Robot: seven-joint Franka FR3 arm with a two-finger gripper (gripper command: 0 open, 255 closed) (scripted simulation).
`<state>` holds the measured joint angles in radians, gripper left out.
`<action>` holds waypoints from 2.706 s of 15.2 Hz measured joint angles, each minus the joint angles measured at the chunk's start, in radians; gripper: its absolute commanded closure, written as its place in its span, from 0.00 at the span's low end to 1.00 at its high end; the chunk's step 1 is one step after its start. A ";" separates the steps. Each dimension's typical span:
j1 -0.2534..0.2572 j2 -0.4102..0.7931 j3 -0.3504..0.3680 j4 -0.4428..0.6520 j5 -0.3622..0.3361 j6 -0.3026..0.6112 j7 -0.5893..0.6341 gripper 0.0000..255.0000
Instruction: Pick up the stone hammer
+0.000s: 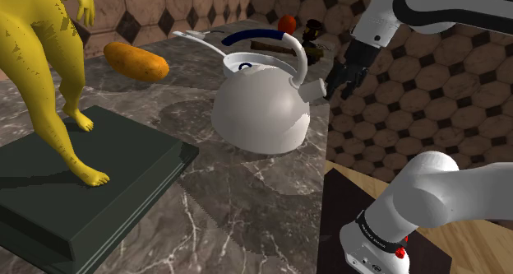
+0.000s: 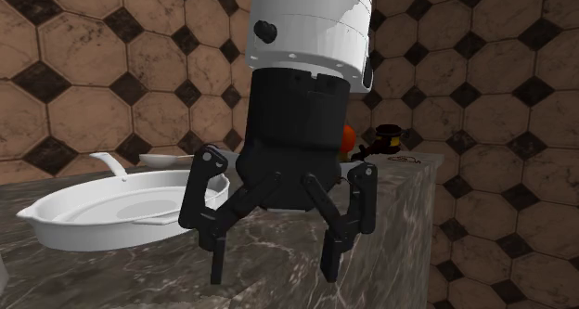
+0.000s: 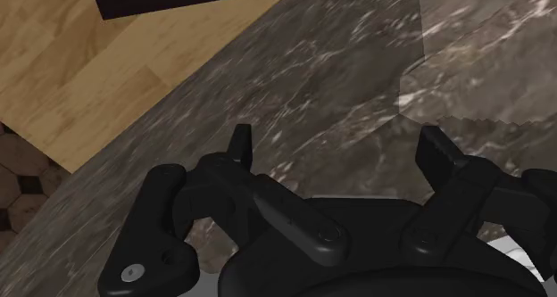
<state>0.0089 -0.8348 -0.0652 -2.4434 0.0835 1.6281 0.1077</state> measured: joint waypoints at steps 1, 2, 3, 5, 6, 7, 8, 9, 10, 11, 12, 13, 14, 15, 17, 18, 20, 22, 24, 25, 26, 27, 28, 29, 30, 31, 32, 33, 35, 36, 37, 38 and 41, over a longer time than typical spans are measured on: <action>0.000 0.000 0.000 0.000 0.000 0.000 0.000 0.00; 0.000 0.011 -0.006 0.008 -0.009 0.004 -0.014 0.00; 0.002 0.036 -0.011 0.024 -0.020 0.015 -0.030 0.00; 0.004 0.101 -0.031 0.075 -0.051 0.034 -0.078 0.00; 0.006 0.137 -0.039 0.108 -0.065 0.040 -0.102 0.00; 0.007 0.164 -0.047 0.128 -0.079 0.050 -0.126 0.00; 0.011 0.204 -0.053 0.160 -0.091 0.063 -0.147 0.00; 0.011 0.233 -0.065 0.191 -0.106 0.064 -0.176 0.00; 0.013 0.273 -0.076 0.224 -0.118 0.076 -0.203 0.00; 0.016 0.304 -0.080 0.251 -0.128 0.084 -0.223 0.00; 0.018 0.344 -0.089 0.285 -0.138 0.096 -0.248 0.00; 0.022 0.369 -0.091 0.313 -0.147 0.098 -0.267 0.00; 0.024 0.411 -0.099 0.356 -0.155 0.104 -0.291 0.00; 0.026 0.441 -0.105 0.385 -0.163 0.110 -0.315 0.00; 0.033 0.506 -0.110 0.457 -0.175 0.114 -0.353 0.00; 0.034 0.541 -0.116 0.492 -0.181 0.121 -0.377 0.00; 0.037 0.608 -0.123 0.575 -0.190 0.122 -0.421 0.00; 0.038 0.672 -0.131 0.652 -0.199 0.121 -0.467 0.00; 0.038 0.749 -0.138 0.756 -0.203 0.110 -0.514 0.00; 0.040 0.790 -0.137 0.811 -0.204 0.101 -0.531 0.00; 0.041 0.835 -0.137 0.870 -0.204 0.095 -0.550 0.00; 0.038 0.864 -0.140 0.910 -0.206 0.093 -0.574 0.00; 0.039 0.879 -0.139 0.923 -0.208 0.098 -0.580 0.00; 0.039 0.887 -0.139 0.925 -0.209 0.107 -0.586 0.00; 0.039 0.890 -0.139 0.918 -0.210 0.117 -0.587 0.00; 0.038 0.888 -0.139 0.902 -0.211 0.131 -0.587 0.00; 0.039 0.885 -0.139 0.885 -0.213 0.146 -0.584 0.00; 0.040 0.879 -0.138 0.863 -0.215 0.162 -0.580 0.00; 0.040 0.879 -0.138 0.845 -0.216 0.180 -0.578 0.00; 0.040 0.877 -0.138 0.834 -0.216 0.189 -0.577 0.00; 0.040 0.878 -0.138 0.832 -0.216 0.192 -0.577 1.00; 0.039 0.876 -0.139 0.834 -0.218 0.201 -0.578 1.00; 0.040 0.878 -0.138 0.837 -0.217 0.195 -0.577 1.00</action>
<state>0.0485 0.0435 -0.2036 -1.6062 -0.1330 1.8233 -0.4693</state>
